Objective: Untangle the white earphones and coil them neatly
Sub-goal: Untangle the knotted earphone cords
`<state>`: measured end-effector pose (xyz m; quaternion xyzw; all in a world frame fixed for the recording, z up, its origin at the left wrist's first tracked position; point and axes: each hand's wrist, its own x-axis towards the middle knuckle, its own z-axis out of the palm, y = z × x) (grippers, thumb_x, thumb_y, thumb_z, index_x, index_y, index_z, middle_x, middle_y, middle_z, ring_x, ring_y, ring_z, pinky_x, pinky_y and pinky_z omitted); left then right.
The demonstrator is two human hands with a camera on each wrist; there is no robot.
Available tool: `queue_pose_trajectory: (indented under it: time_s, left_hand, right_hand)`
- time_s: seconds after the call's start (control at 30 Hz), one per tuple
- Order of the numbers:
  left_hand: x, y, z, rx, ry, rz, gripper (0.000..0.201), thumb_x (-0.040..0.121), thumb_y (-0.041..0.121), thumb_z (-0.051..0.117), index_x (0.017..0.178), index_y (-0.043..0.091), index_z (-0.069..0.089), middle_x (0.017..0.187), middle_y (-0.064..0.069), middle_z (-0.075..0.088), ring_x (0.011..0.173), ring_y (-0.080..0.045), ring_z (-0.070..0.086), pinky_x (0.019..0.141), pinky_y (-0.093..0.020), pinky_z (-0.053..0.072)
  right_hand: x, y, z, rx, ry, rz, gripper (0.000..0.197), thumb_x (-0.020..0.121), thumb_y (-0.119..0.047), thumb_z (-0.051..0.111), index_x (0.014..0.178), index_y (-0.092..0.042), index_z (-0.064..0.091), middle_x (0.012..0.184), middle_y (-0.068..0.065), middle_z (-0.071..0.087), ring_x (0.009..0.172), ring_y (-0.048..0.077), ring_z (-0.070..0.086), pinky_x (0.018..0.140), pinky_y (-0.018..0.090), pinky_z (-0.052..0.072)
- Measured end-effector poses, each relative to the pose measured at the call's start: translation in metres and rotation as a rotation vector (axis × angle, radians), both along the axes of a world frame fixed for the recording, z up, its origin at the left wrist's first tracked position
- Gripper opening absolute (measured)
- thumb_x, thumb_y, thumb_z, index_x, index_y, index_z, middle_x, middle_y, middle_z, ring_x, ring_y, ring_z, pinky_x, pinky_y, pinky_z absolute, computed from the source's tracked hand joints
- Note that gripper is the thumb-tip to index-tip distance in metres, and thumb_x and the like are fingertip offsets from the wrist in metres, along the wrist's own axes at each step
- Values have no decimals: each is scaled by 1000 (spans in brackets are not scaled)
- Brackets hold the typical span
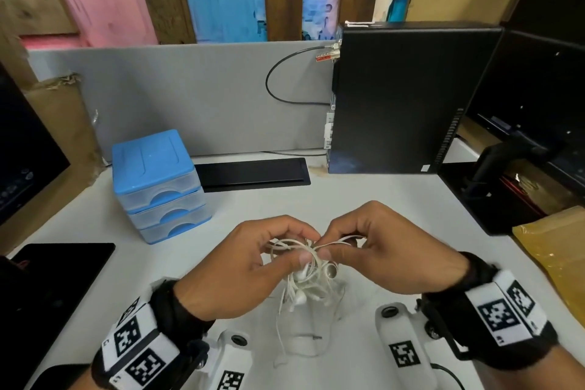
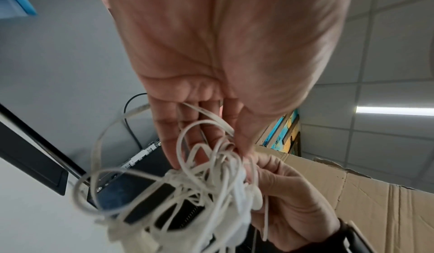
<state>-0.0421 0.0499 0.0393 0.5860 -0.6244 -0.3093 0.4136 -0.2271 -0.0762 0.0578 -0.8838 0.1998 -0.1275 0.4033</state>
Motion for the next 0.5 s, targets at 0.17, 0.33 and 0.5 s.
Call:
queue_pose_trajectory:
  time_s: [0.17, 0.33, 0.5]
  left_hand:
    - [-4, 0, -3, -3, -33, 17, 34, 81, 12, 81, 106, 33, 70, 89, 7, 71, 86, -12, 70, 85, -20, 52]
    - [3, -2, -5, -180, -153, 115, 28, 82, 3, 78, 96, 28, 76, 88, 8, 71, 85, -17, 71, 79, -29, 57]
    - [8, -3, -4, -210, -124, 125, 17, 84, 7, 77, 89, 23, 78, 94, 8, 71, 85, -20, 70, 76, -32, 57]
  right_hand:
    - [1, -3, -1, 129, -19, 21, 22, 96, -19, 65, 82, -8, 78, 71, -1, 73, 63, 13, 64, 67, 27, 53]
    - [17, 5, -17, 147, -201, -140, 25, 98, -17, 61, 78, -11, 76, 58, 1, 64, 57, 14, 57, 69, 35, 54]
    - [26, 7, -25, 153, -506, -422, 22, 95, -11, 63, 76, -13, 74, 59, -7, 61, 55, 3, 52, 58, 19, 45]
